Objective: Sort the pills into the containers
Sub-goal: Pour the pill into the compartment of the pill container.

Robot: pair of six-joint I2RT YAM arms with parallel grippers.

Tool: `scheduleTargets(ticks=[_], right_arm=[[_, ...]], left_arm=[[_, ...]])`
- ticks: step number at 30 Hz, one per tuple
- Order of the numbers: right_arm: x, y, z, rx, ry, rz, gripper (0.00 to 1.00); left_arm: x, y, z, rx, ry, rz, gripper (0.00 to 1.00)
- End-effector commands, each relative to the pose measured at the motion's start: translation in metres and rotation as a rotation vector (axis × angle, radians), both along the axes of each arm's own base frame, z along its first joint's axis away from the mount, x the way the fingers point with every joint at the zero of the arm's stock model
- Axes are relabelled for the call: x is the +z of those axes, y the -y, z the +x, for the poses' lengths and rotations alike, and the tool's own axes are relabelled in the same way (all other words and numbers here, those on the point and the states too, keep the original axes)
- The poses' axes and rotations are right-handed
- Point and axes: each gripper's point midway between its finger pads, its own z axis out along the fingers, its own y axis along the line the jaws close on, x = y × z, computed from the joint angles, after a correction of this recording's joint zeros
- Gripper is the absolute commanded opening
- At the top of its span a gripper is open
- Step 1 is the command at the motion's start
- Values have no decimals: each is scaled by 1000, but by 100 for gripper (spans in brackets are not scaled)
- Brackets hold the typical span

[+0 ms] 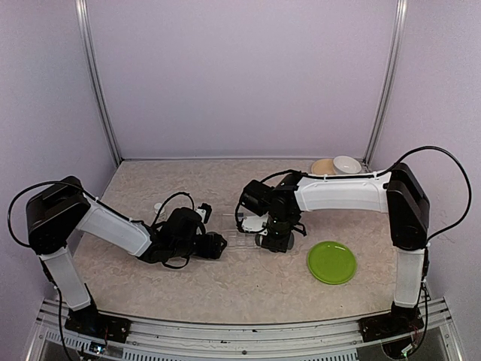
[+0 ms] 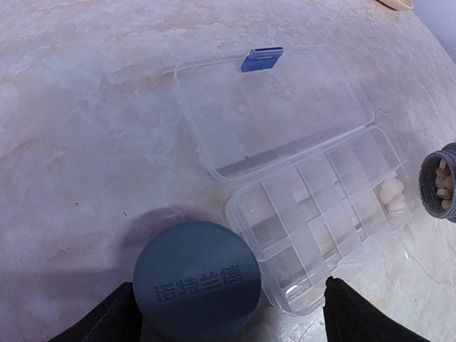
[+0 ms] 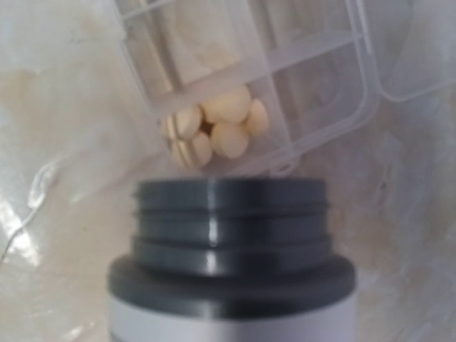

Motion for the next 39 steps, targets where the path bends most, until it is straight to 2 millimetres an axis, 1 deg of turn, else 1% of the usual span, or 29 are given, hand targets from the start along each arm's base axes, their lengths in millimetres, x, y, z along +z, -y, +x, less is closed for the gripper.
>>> scheduleTargets(ticks=[1,16,22,39], right_arm=[[-6,-9,-2,14,2,16,28],[-2,-13,-2,3,18,73,28],[-4,-13,-2,-4,26,82,28],[8,-16,5,-19,83,134,28]], left_arm=[[-6,4,-6,-16,-23,-3,86],[-5,3,-4,-12,-23,5,86],[-4,4,-4,-13,-21,4,86],[-5,2,-5,-11,-22,3,85]])
